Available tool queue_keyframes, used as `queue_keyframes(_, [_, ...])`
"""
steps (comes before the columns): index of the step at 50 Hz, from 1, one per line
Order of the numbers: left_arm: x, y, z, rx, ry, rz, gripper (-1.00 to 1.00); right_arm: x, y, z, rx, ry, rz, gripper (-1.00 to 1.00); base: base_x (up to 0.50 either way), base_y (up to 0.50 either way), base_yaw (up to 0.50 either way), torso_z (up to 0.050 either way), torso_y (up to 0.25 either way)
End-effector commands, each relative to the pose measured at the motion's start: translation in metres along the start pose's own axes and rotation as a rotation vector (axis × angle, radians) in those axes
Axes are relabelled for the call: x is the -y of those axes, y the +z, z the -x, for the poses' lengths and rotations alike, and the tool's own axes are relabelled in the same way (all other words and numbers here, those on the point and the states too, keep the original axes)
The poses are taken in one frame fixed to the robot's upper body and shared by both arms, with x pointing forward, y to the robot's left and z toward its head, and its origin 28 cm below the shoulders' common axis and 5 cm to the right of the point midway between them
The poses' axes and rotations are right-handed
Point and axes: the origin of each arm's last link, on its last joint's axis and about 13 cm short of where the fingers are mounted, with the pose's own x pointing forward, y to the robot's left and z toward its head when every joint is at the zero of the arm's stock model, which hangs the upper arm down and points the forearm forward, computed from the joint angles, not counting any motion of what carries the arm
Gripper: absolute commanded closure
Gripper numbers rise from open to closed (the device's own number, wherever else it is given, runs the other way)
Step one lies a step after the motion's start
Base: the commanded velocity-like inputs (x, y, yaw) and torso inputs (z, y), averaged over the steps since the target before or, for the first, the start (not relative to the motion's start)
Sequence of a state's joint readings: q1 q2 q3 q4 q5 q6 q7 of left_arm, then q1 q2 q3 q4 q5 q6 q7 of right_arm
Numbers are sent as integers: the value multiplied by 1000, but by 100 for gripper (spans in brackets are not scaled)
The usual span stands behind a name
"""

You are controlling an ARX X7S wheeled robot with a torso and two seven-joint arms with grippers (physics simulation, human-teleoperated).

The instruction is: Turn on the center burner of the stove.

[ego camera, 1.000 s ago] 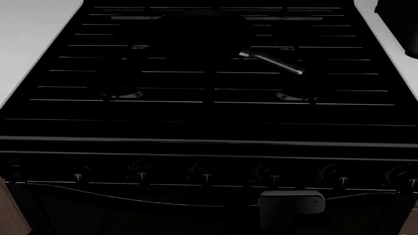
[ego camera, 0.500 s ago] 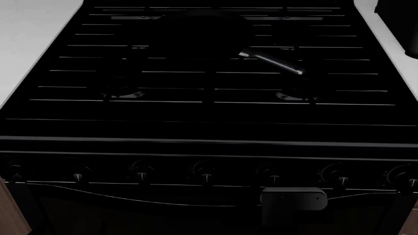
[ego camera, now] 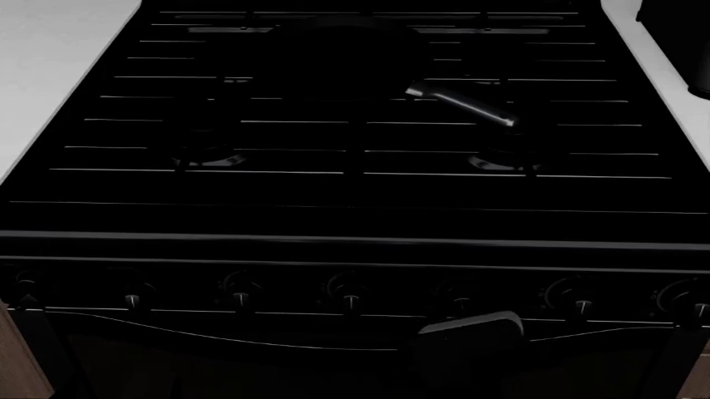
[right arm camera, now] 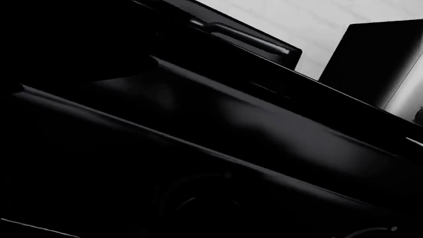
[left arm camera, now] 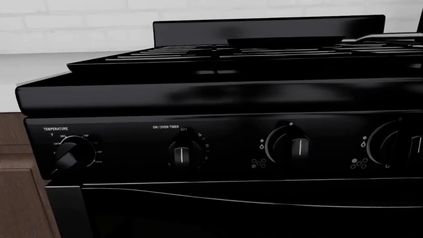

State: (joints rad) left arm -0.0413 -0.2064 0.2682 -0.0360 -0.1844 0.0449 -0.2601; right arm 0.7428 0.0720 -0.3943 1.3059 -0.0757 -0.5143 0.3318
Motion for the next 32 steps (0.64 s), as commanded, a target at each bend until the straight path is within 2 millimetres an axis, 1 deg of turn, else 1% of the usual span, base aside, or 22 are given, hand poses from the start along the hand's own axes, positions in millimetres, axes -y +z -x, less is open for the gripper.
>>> queue_keyframes(1, [1,0,0,1,-6,-4,-100,-3,3,-4,33,84,224,100,10,3,3,0,0])
queue_keyframes(6, [0,0,0,0,0,-6,-100,0,5,-7,33,77,343,100,5,1,4,0,0])
queue_keyframes(7, [0,0,0,1,0,-6,-100,-1,5,-7,41,81,338,100,16,0,5,0,0])
queue_keyframes(8, [0,0,0,2,0,-5,-100,-1,5,-8,43,89,380,100,0,3,5,0,0])
queue_keyframes(11, [0,0,0,1,-1,-5,-100,-2,6,-8,49,90,419,100,11,1,5,0,0])
queue_keyframes(12, [0,0,0,2,-1,-5,-100,0,6,-10,49,74,464,100,0,3,5,0,0])
queue_keyframes(15, [0,0,0,1,-1,-5,-100,0,6,-10,56,91,525,100,10,1,6,0,0])
queue_keyframes(17, [1,0,0,1,-1,-7,-100,2,4,-10,63,98,647,100,15,1,6,0,0])
queue_keyframes(18, [0,0,0,0,0,-5,-100,3,5,-10,64,99,667,100,11,3,6,0,0])
queue_keyframes(21, [1,0,0,-4,-6,-7,-100,5,5,-11,62,100,695,100,11,1,7,0,0])
queue_keyframes(23, [1,0,0,-5,-5,-9,-100,7,7,-12,65,106,748,100,12,1,7,0,0])
queue_keyframes(28, [1,0,0,-3,-1,-9,-100,13,10,-14,50,108,767,100,12,1,7,0,0])
queue_keyframes(32, [1,0,0,-7,-4,-12,-100,16,12,-15,53,130,830,100,12,2,7,0,0])
